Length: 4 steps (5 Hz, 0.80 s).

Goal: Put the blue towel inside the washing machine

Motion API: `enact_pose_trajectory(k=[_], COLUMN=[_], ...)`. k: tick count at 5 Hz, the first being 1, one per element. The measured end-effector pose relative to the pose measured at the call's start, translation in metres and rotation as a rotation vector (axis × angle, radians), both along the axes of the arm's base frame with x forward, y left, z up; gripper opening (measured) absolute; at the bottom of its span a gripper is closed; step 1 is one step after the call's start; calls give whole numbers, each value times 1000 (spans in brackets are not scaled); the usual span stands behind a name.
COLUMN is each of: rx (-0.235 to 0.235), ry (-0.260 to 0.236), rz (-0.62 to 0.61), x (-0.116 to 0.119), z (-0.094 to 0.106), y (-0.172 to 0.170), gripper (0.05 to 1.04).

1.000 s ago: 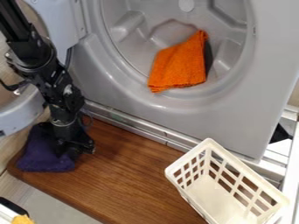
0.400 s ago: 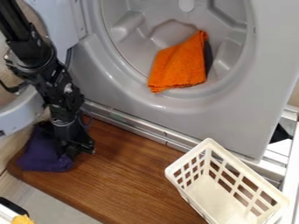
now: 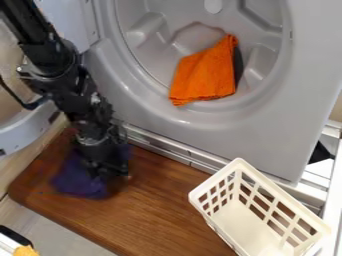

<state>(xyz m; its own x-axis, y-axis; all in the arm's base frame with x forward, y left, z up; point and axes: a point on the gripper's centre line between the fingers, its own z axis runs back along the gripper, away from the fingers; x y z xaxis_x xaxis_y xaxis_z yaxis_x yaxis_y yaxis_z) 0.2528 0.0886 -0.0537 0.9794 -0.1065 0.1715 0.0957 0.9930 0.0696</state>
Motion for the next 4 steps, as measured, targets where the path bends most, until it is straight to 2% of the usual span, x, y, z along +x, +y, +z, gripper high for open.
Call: enact_pose_trajectory(k=[1, 2, 4], rx=[-40, -75, -161], ry=[-96, -215, -359], rz=[-88, -141, -259], x=[12, 21, 35], z=[26, 56, 94], y=[-21, -35, -59], gripper=[245, 222, 184])
